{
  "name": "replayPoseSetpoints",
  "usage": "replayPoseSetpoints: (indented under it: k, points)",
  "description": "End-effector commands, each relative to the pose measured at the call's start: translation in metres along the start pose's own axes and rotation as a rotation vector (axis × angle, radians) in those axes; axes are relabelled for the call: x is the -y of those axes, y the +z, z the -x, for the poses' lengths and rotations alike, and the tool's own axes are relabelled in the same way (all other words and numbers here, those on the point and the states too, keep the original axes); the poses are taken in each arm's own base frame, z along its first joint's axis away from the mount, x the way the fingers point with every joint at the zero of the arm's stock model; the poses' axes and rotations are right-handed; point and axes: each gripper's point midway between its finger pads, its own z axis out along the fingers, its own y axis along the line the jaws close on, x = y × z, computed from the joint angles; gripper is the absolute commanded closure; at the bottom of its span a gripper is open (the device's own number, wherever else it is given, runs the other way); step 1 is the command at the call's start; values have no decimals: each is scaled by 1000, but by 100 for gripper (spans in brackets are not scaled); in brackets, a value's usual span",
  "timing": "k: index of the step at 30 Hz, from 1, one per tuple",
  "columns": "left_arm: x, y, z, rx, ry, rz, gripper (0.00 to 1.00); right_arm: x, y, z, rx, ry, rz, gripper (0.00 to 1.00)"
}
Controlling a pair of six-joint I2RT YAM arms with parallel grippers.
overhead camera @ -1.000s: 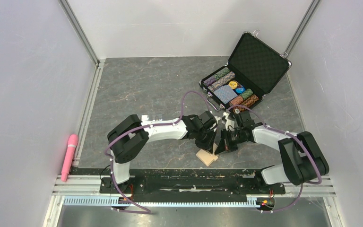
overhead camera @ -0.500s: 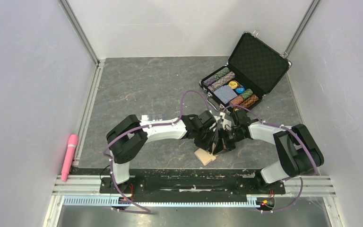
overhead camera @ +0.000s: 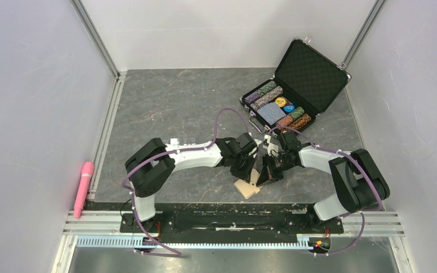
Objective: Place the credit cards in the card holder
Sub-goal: Close the card holder at the center of the board.
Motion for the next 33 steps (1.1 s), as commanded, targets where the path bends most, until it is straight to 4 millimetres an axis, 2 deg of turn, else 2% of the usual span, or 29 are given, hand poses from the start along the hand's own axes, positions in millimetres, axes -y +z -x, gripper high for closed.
replayPoseSetpoints:
  k: [1,3,5,7,21,26,33]
  points:
    - [15,-12,12,49,46,-87,92,19,4,0,0,-27,-95,100]
    - [17,-12,12,52,40,-99,89,17,4,2,3,-31,-88,100]
    - [16,-11,12,52,31,-93,80,16,4,3,6,-33,-84,100]
    - [13,-11,12,54,19,-89,75,15,4,4,7,-33,-82,100]
    - [16,-20,22,110,-52,-182,81,15,4,5,8,-35,-81,100]
    - [18,-22,25,121,-120,-275,74,15,4,5,8,-36,-81,100]
    - [20,-9,8,28,-135,-317,71,15,4,6,7,-34,-82,100]
